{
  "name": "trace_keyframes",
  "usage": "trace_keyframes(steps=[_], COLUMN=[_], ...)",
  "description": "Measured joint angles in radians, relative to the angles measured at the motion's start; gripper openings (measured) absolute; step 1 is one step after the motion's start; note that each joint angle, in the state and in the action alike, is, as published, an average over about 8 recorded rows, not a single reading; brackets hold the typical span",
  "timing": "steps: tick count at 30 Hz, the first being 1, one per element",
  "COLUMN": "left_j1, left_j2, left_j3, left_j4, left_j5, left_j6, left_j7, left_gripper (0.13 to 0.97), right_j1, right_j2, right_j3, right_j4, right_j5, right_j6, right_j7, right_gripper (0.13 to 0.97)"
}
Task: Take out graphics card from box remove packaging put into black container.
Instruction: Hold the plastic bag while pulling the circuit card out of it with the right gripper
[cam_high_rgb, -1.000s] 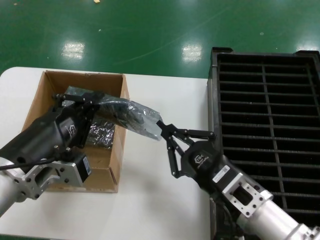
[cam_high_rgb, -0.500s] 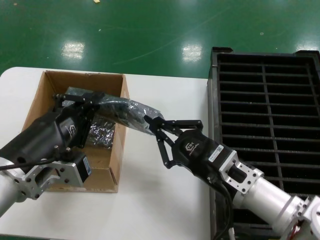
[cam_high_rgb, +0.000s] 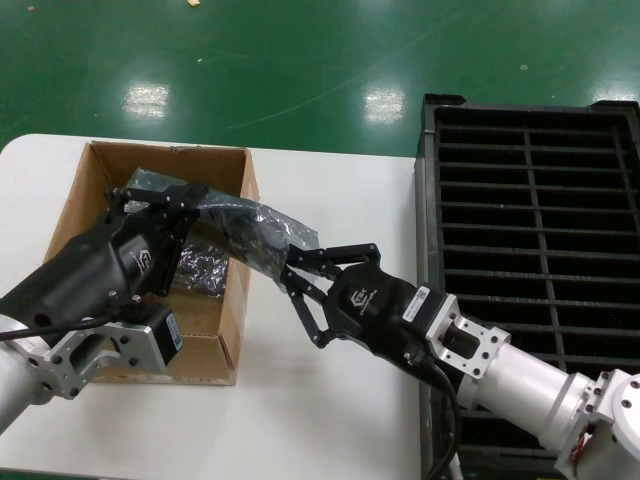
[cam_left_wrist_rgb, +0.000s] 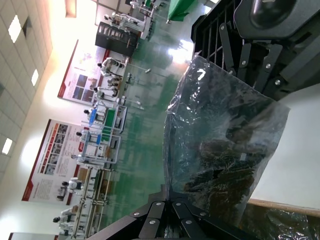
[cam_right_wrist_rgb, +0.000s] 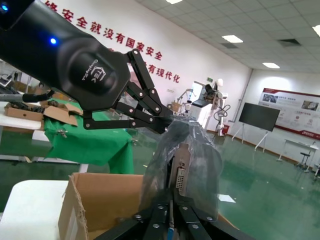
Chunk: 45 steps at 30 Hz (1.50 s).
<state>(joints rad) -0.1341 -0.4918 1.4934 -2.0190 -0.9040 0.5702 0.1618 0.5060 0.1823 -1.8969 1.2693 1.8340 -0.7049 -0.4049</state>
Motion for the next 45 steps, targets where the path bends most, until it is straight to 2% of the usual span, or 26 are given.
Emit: trace_keyframes(steps=[9, 21, 30, 36, 45], left_j1=[0.000, 0.000, 0.000, 0.000, 0.000], left_j2=[0.000, 0.000, 0.000, 0.000, 0.000], left_j3=[0.000, 0.000, 0.000, 0.000, 0.000], left_j4=[0.000, 0.000, 0.000, 0.000, 0.000], left_j5=[0.000, 0.000, 0.000, 0.000, 0.000], left_j6=[0.000, 0.000, 0.000, 0.000, 0.000], left_j7=[0.000, 0.000, 0.000, 0.000, 0.000], left_gripper=[0.140, 0.140, 0.140, 0.140, 0.140], right_j1=[0.012, 0.030, 0.047, 0.047, 0.003], right_j2=[-0.014, -0.039, -0.084, -0.105, -0.069], right_j3=[0.006, 0.008, 0.000, 0.002, 0.009], right_j4=[-0.029, -0.058, -0.103, -0.116, -0.033], right_j5=[0.005, 0.018, 0.017, 0.019, 0.019], right_j6=[0.002, -0.001, 0.015, 0.024, 0.027], right_j7=[0.000, 0.015, 0.030, 0.029, 0.052], right_gripper=[0.213, 0.261, 0.198, 0.190, 0.186])
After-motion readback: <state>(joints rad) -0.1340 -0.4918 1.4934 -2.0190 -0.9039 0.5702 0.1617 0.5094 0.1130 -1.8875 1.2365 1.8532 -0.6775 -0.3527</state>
